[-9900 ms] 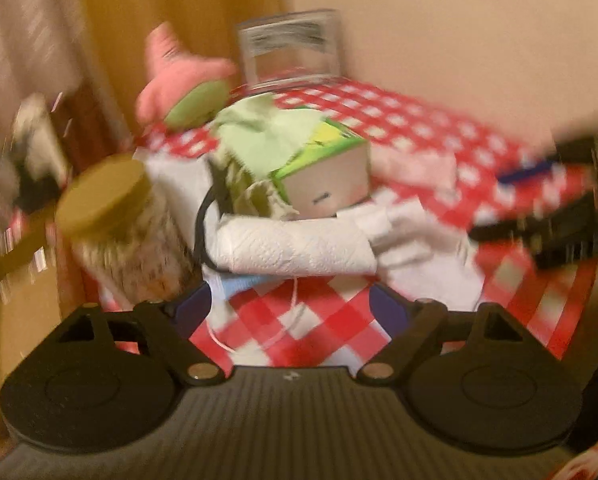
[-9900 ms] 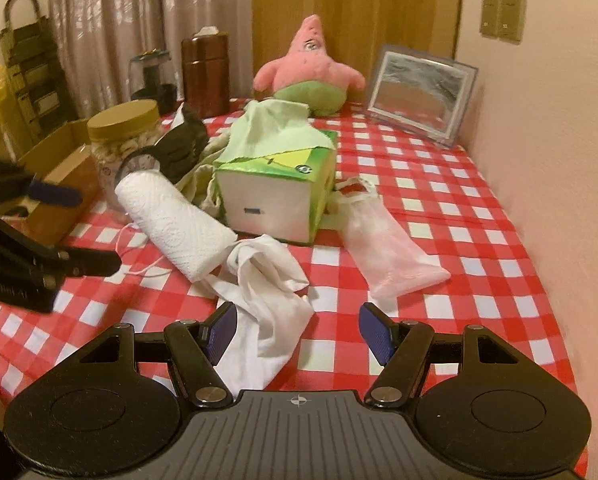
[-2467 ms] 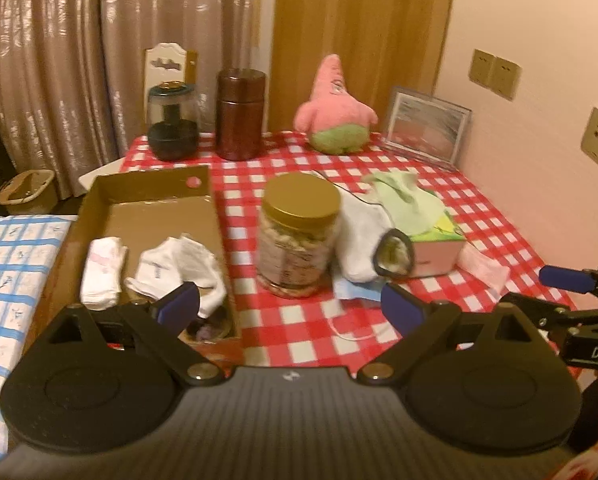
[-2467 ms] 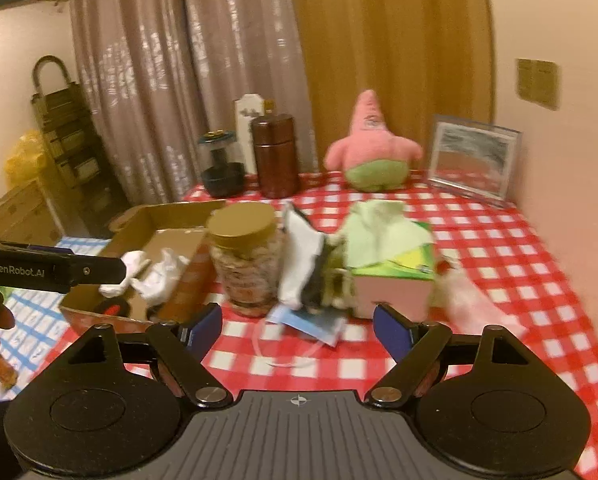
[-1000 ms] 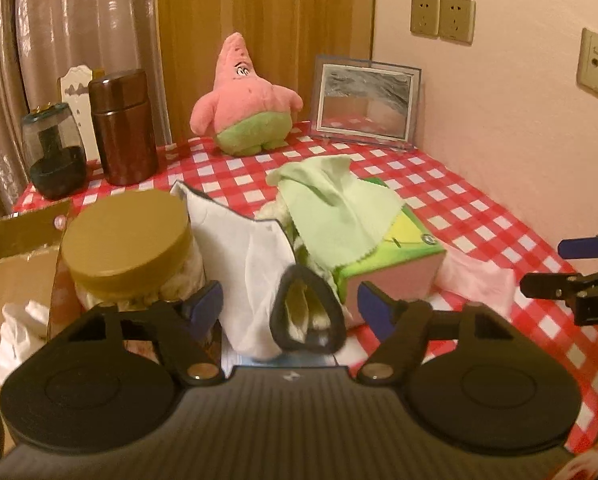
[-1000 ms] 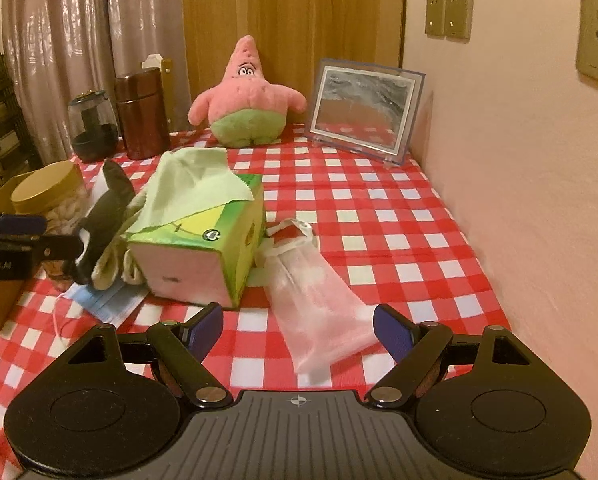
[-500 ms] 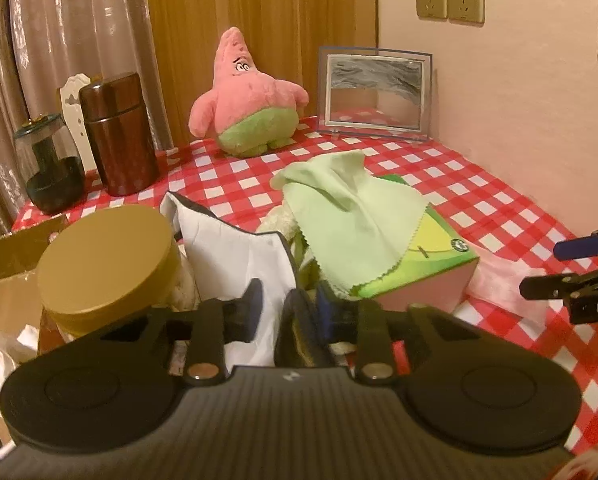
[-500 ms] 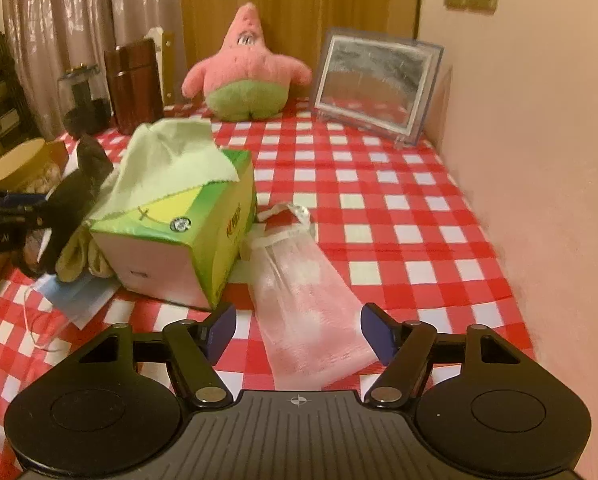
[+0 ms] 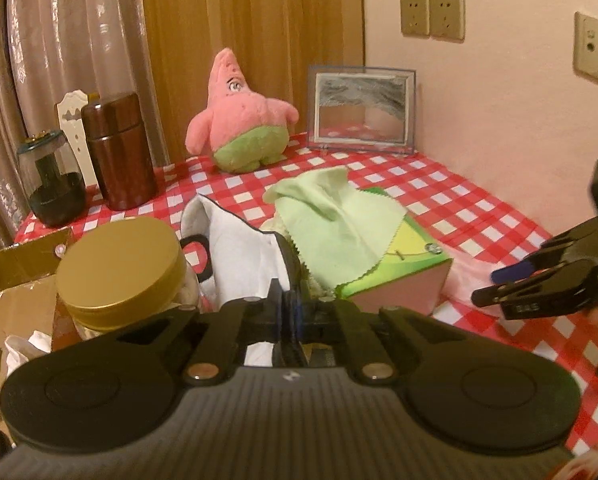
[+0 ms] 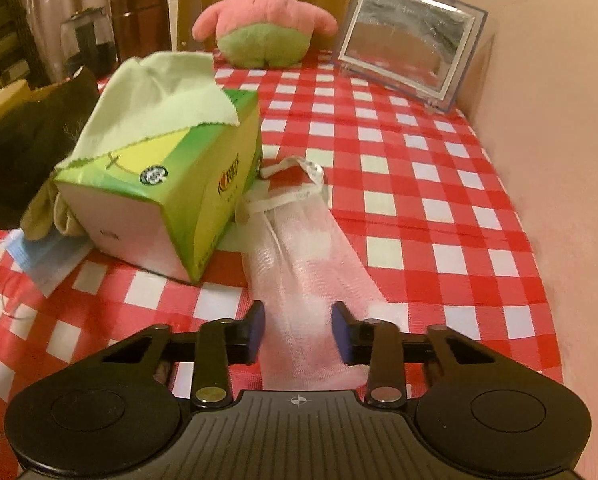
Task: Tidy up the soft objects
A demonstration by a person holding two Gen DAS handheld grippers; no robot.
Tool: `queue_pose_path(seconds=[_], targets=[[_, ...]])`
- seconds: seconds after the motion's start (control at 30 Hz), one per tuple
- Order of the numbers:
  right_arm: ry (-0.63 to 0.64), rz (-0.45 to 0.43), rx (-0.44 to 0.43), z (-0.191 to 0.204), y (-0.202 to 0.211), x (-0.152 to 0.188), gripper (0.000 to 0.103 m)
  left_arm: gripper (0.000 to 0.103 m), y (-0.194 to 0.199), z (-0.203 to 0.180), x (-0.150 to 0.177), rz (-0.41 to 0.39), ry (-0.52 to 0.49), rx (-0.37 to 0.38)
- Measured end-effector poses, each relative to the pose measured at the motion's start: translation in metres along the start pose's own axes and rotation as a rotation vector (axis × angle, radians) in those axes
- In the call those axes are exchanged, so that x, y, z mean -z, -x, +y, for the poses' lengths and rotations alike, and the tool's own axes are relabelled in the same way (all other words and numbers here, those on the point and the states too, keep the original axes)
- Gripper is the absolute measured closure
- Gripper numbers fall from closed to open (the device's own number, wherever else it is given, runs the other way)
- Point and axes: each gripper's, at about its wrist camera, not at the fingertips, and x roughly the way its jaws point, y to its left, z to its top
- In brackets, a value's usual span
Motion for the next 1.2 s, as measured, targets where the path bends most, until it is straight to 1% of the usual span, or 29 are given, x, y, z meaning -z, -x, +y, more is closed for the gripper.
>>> queue_pose_path(seconds=[0.03,0.13,0.17,0.37,0.57,0.77,0.9,0.93,1.0,1.07,1.1,1.13,1.17,1.2], targets=[[0.002,0.003,0.001,0.000,-0.001,0.001,0.087,0.098,0.003,-0.001,-0.001,-0.005,-0.001,0.003],[-0.023,-0.005,0.007,-0.002,0.002,0.001,0.101,0.098,0.016,-0.004,0.000,-0.017,-0.008,0.014],[-0.032,-0.011,0.010,-0.003,0.004,0.000,0.103,0.098,0.020,-0.005,0.000,-0.018,-0.006,0.018],[-0.058,-0.034,0.007,0.004,0.026,0.003,0.103,0.098,0.051,-0.011,0.014,-0.011,0.007,0.048],[-0.104,-0.029,-0.011,0.024,0.058,0.020,0.103,0.098,0.081,-0.019,0.043,0.043,0.006,0.076],[-0.166,0.023,-0.081,0.048,0.083,0.052,0.103,0.098,0.092,-0.018,0.073,0.114,0.015,0.104],[-0.136,0.064,-0.121,0.066,0.084,0.067,0.103,0.094,0.086,-0.013,0.086,0.168,0.033,0.119],[-0.125,0.070,-0.128,0.069,0.082,0.069,0.103,0.091,0.085,-0.012,0.087,0.174,0.039,0.122],[-0.106,0.070,-0.142,0.072,0.079,0.069,0.103,0.070,0.083,-0.011,0.088,0.179,0.037,0.110],[-0.101,0.074,-0.154,0.073,0.077,0.069,0.102,0.061,0.082,-0.010,0.086,0.169,0.029,0.115],[-0.098,0.077,-0.159,0.073,0.075,0.069,0.102,0.051,0.081,-0.009,0.084,0.164,0.028,0.122],[-0.093,0.077,-0.165,0.074,0.075,0.068,0.095,0.045,0.080,-0.009,0.082,0.159,0.025,0.127],[-0.086,0.078,-0.168,0.075,0.074,0.068,0.090,0.035,0.078,-0.009,0.080,0.158,0.014,0.134],[-0.081,0.077,-0.168,0.075,0.073,0.069,0.070,0.034,0.076,-0.009,0.078,0.156,0.002,0.143]])
